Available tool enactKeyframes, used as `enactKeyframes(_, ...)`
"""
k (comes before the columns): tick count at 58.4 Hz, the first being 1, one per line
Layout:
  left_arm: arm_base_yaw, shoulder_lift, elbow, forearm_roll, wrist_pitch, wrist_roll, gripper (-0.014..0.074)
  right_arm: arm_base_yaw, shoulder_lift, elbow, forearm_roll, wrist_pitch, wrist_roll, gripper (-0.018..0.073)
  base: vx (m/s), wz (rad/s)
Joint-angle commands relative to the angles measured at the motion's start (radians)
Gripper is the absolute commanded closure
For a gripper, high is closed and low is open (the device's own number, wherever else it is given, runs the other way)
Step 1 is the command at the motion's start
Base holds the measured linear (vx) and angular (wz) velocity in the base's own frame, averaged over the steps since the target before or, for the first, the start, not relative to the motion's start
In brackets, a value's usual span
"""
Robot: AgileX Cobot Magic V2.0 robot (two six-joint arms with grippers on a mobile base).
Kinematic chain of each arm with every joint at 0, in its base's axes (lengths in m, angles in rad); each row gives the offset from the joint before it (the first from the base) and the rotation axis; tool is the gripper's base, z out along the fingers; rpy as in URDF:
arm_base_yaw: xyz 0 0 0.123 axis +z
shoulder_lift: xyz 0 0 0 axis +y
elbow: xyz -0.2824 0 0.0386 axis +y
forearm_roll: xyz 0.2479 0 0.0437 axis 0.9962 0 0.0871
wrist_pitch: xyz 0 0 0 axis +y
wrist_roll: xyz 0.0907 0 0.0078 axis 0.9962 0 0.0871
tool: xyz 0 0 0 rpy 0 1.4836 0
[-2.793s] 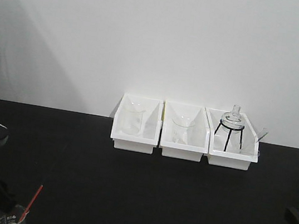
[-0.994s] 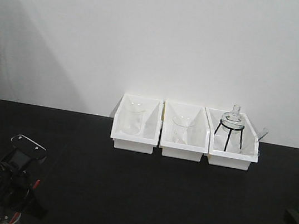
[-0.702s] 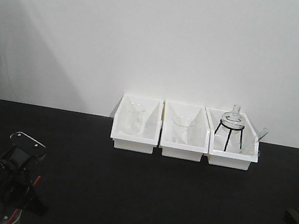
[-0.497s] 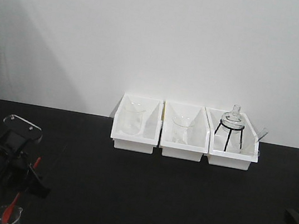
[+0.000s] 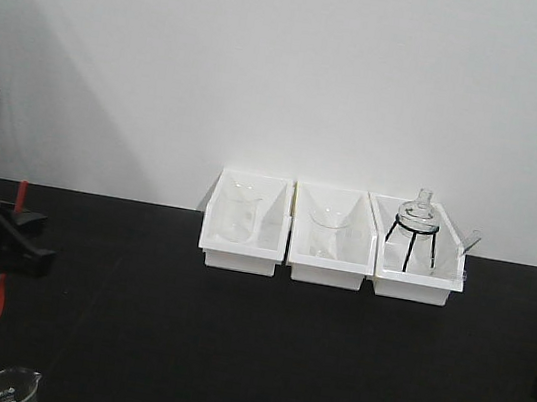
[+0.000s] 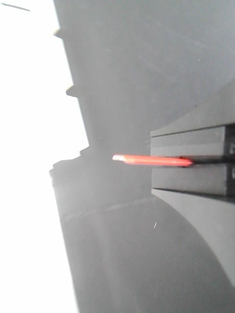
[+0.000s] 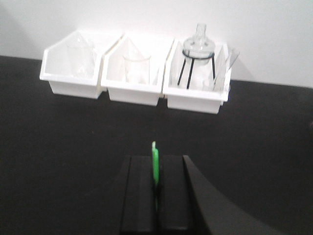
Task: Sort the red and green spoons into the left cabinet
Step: 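Lift the red spoon out of the cup with the left gripper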
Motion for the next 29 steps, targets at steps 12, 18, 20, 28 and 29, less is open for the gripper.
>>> enactKeyframes(12,-0.006,-0.337,0.231,-0.020,-0.194,-0.007,0.0600,-0.005,-0.171,-0.036,-0.283,-0.024,0.295,0.0562,0.00,0.00)
enactKeyframes(18,-0.006,-0.443,0.316,-0.020,-0.228,-0.007,0.0600,-0.005,-0.207,-0.036,-0.431,-0.057,0.455,0.0562,0.00,0.00)
enactKeyframes(20,-0.006,-0.482,0.337,-0.020,-0.228,-0.007,0.0600,-0.005,-0.217,-0.036,-0.491,-0.073,0.505,0.0562,0.00,0.00)
enactKeyframes(28,-0.006,-0.595,0.406,-0.020,-0.239,-0.007,0.0600,-0.005,-0.232,-0.036,-0.689,-0.127,0.660,0.0562,0.00,0.00)
enactKeyframes(29,-0.006,-0.609,0.414,-0.020,-0.239,-0.007,0.0600,-0.005,-0.234,-0.036,-0.706,-0.130,0.675,0.0562,0.00,0.00)
